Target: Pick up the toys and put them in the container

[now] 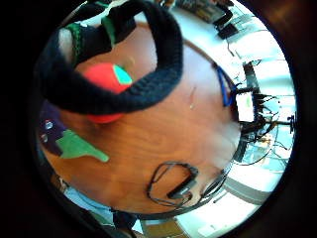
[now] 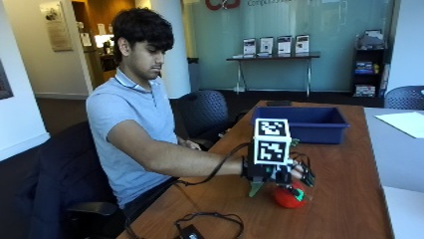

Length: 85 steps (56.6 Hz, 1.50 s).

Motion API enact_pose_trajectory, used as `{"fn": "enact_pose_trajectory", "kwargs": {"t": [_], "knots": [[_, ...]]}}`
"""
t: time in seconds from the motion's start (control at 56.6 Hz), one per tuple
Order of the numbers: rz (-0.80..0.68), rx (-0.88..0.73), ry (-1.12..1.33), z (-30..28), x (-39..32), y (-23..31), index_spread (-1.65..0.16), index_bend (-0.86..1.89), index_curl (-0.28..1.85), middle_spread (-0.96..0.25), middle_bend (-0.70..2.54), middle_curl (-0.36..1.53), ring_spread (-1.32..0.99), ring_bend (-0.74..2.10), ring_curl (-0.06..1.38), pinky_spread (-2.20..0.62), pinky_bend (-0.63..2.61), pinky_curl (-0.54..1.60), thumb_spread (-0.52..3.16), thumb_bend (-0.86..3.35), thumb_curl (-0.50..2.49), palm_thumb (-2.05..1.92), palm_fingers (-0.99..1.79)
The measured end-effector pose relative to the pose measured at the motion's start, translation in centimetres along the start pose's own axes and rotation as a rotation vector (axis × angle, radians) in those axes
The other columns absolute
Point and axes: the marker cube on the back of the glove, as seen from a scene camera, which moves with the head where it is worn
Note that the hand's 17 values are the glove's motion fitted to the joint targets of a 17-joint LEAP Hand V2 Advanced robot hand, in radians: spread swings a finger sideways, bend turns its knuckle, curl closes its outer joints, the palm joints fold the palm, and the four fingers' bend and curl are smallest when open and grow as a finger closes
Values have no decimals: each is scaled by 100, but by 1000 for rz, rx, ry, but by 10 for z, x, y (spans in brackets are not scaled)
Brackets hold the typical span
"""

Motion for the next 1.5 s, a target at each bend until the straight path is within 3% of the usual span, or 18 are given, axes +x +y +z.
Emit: {"fn": "enact_pose_trajectory", "kwargs": {"t": [0.088, 0.212, 0.318, 0.424, 0.53, 0.637, 0.884, 1.132, 1.291, 1.379, 1.503], "knots": [[19, 10, 63, 23, 14, -3, -33, 21, 28, -5, 17, 20, -11, 21, 13, -2, 71, 34, 162, 8, 22, 11, 21], [-2, 75, 162, 28, 19, -7, -30, 35, 33, -5, 25, 24, -15, 31, 15, -7, 58, 29, 167, 26, 31, 38, 53], [21, 30, 142, 27, 20, -12, -27, 55, 42, -6, 22, 26, -18, 36, 17, -13, 57, 30, 161, 41, 42, 63, 70], [75, -38, 156, 32, 21, -18, -25, 66, 51, -7, 22, 28, -19, 37, 19, -14, 55, 32, 159, 47, 49, 73, 65], [49, 43, 177, 21, 7, -30, -23, 71, 57, -7, 23, 31, -21, 40, 21, -16, 57, 33, 161, 53, 55, 78, 67], [-34, 128, 40, -16, -42, -38, -21, 76, 60, -7, 29, 35, -24, 46, 23, -20, 57, 33, 155, 53, 62, 81, 77], [-378, 173, -218, -94, -237, -46, -18, 71, 69, -7, 35, 43, -26, 58, 30, -22, 68, 39, 146, 47, 75, 77, 67], [-602, 67, -294, -80, -395, -45, -20, 62, 72, -5, 37, 49, -25, 67, 36, -23, 81, 43, 148, 44, 79, 69, 57], [-621, -59, -204, -62, -429, -46, -21, 46, 71, -4, 36, 52, -22, 69, 39, -24, 94, 46, 162, 42, 70, 48, 42], [-626, -61, -141, -59, -415, -46, -26, 39, 68, -2, 26, 50, -15, 51, 36, -14, 98, 49, 158, 31, 57, 22, 2], [-605, -74, -111, -65, -376, -38, -30, 32, 59, -2, 26, 47, -11, 43, 30, -5, 86, 42, 155, 20, 46, 3, -2]]}}
